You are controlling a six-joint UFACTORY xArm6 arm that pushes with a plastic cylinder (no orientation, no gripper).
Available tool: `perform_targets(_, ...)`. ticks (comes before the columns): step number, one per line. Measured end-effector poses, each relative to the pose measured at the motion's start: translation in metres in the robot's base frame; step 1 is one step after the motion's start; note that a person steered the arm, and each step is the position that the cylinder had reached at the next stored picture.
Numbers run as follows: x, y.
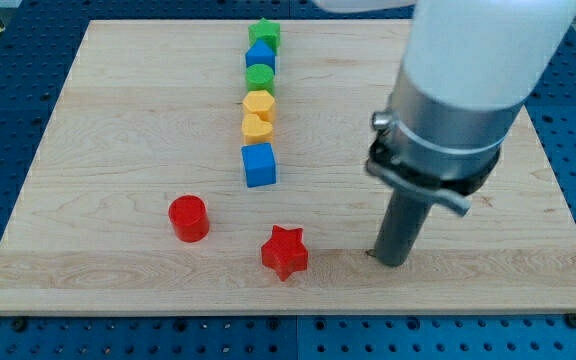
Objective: Push the red star to the blue cube
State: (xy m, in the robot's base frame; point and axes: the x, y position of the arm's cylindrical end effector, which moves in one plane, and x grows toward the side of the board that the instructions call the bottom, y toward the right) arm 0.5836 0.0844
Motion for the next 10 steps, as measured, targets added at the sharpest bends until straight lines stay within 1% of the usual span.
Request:
perform_targets(1,0.017,-0.040)
perform_targets(3,0.024,-0.119)
perform_targets(5,0.017,-0.112)
perform_targets(7,-0.023,-0.111)
perform_targets(8,-0.010,-0.101)
perform_targets(10,-0.013,-0.065)
